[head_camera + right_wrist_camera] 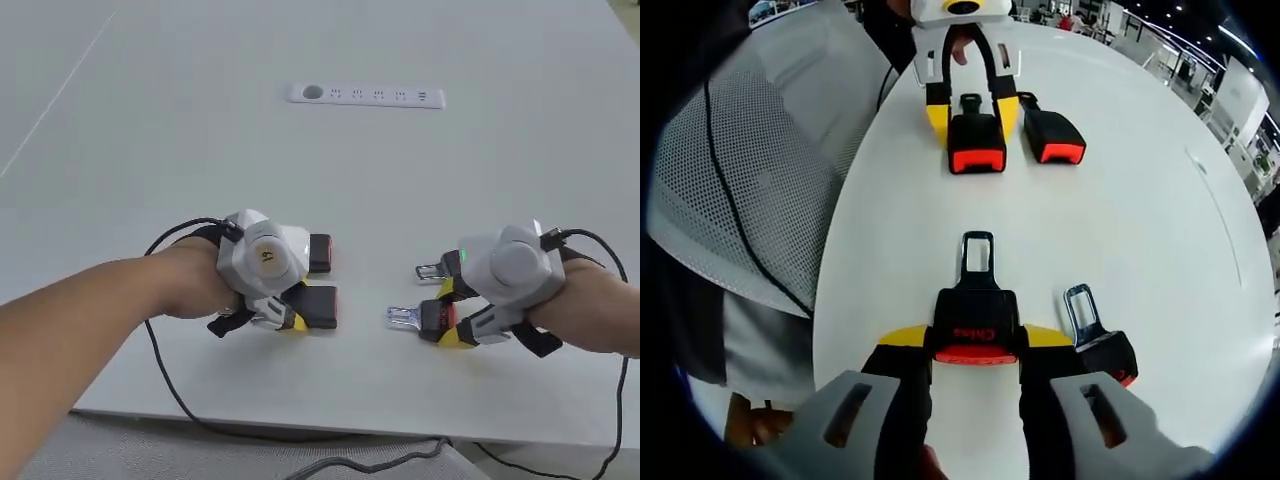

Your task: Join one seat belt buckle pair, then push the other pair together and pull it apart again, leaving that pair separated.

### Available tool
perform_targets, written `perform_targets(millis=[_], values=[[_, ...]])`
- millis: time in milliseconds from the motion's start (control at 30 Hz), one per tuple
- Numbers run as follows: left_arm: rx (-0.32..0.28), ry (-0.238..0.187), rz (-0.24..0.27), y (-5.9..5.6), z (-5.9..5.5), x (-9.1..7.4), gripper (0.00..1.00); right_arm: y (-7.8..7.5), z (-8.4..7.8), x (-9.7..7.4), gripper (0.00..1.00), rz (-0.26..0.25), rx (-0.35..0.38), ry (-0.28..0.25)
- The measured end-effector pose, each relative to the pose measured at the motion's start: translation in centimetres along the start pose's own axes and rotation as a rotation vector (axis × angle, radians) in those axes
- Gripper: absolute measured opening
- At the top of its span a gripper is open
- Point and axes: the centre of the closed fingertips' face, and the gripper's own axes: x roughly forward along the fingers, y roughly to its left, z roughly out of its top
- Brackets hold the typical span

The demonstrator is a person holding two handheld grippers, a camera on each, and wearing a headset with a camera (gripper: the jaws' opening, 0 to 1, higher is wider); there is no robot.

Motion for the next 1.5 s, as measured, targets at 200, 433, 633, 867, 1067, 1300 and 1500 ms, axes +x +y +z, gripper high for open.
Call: perform_targets(millis=[200,433,633,867,1067,1300,1500], values=[[0.004,0.004,-0.005,0.0,0.0,0.0,0.34,-0.4,0.9,0.6,0.32,0.005,-0.009,-0.008],[-0.001,0.006,-0.001,0.2,-0.2,0.1,0.34,-0.3,2.7,1.2,0.32,0.006,-0.017,-0.027],[0.002,0.007,-0.007,0.2,-0.2,0.1,0.34,-0.3,4.3,2.0,0.32,0.003,-0.025,-0.044],[-0.005,0.013,-0.012,0.2,-0.2,0.1,0.34,-0.7,5.1,2.7,0.32,0.003,-0.02,-0.046],[-0.013,0.013,-0.016,0.1,-0.1,0.1,0.34,-0.5,5.8,2.9,0.32,0.002,-0.023,-0.055],[-0.017,0.009,-0.017,0.2,-0.1,0.2,0.34,-0.5,5.7,2.9,0.32,0.005,-0.031,-0.052],[-0.026,0.004,-0.018,0.3,-0.1,0.3,0.34,-0.5,5.9,2.7,0.32,0.002,-0.039,-0.056]])
